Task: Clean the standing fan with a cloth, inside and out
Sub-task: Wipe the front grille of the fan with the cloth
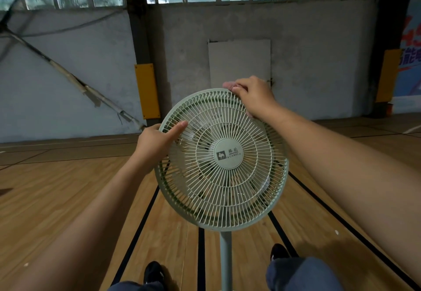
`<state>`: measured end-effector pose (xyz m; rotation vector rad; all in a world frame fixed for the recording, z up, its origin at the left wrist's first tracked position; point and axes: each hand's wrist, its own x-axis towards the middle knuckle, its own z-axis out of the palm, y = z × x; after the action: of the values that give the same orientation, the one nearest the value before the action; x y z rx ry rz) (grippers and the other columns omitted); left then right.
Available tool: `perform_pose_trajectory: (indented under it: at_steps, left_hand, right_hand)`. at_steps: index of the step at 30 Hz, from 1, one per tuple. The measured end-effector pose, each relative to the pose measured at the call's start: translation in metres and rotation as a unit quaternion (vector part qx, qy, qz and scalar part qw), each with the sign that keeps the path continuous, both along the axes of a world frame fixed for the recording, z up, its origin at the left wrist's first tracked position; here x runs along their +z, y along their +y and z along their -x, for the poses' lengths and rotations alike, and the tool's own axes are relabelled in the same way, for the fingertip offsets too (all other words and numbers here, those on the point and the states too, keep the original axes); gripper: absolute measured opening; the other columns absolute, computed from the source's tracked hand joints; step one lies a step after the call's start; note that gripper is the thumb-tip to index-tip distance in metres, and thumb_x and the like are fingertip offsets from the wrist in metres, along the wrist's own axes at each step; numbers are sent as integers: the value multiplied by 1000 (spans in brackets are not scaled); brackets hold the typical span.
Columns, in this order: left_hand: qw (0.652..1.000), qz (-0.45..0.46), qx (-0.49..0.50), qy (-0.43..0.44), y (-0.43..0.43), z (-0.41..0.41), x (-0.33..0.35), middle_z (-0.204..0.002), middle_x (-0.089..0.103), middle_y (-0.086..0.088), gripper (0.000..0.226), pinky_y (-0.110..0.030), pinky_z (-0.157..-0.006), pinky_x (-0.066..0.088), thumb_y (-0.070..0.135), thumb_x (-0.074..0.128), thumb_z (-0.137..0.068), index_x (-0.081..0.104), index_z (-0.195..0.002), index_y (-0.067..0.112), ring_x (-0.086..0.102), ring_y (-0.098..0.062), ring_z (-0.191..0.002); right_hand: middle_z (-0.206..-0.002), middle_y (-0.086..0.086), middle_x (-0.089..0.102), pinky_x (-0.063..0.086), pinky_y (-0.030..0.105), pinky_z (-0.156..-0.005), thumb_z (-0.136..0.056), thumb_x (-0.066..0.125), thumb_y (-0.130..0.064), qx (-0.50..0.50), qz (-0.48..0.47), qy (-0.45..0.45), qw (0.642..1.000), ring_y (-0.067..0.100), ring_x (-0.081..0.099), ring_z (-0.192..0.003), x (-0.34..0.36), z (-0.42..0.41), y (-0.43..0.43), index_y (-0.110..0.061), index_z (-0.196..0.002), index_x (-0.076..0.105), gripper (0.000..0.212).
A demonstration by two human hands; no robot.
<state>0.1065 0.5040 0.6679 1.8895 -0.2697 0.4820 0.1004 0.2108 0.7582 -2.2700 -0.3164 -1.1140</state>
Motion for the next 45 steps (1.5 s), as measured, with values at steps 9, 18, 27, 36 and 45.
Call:
perform_pose_trajectory:
  at_steps: [9, 18, 27, 36, 45]
  left_hand:
    - [1000, 27, 5, 7, -6, 10, -1, -80, 81, 15, 71, -22, -53, 59, 90, 76, -61, 74, -97, 29, 80, -7, -70]
    - [999, 30, 12, 18, -6, 16, 0, -78, 80, 15, 62, -23, -50, 60, 81, 77, -70, 71, -98, 26, 79, -8, -68]
    - [999, 28, 36, 25, -6, 16, 1, -72, 78, 15, 56, -24, -48, 58, 80, 79, -76, 70, -93, 27, 78, -9, -62]
    - [999, 29, 4, 28, -5, 11, 1, -81, 81, 13, 65, -26, -53, 62, 84, 78, -65, 70, -100, 29, 80, -11, -69]
    - [999, 24, 18, 34, -4, 12, 0, -78, 80, 16, 62, -24, -52, 60, 81, 77, -74, 71, -102, 26, 79, -8, -67]
  right_hand:
    - [-64, 2, 73, 57, 27, -62, -110, 56, -33, -20, -107, -21, 994, 14, 67, -48, -44, 18, -40, -26, -120, 77, 25]
    - [-59, 12, 68, 53, 26, -44, -108, 52, -49, -32, -226, 9, 973, 21, 67, -45, -115, 48, -62, -20, -90, 71, 40]
    - [-56, 7, 65, 50, 23, -40, -112, 49, -37, -58, -294, 29, 953, 18, 63, -43, -194, 68, -57, -19, -87, 71, 38]
    - [-87, 17, 69, 63, 46, -65, -112, 42, -46, -137, -248, 22, 959, 26, 70, -64, -189, 60, -57, -14, -91, 70, 48]
    - [-82, 16, 67, 61, 44, -67, -109, 45, -54, -100, -168, 4, 981, 33, 70, -65, -109, 34, -62, -7, -89, 67, 56]
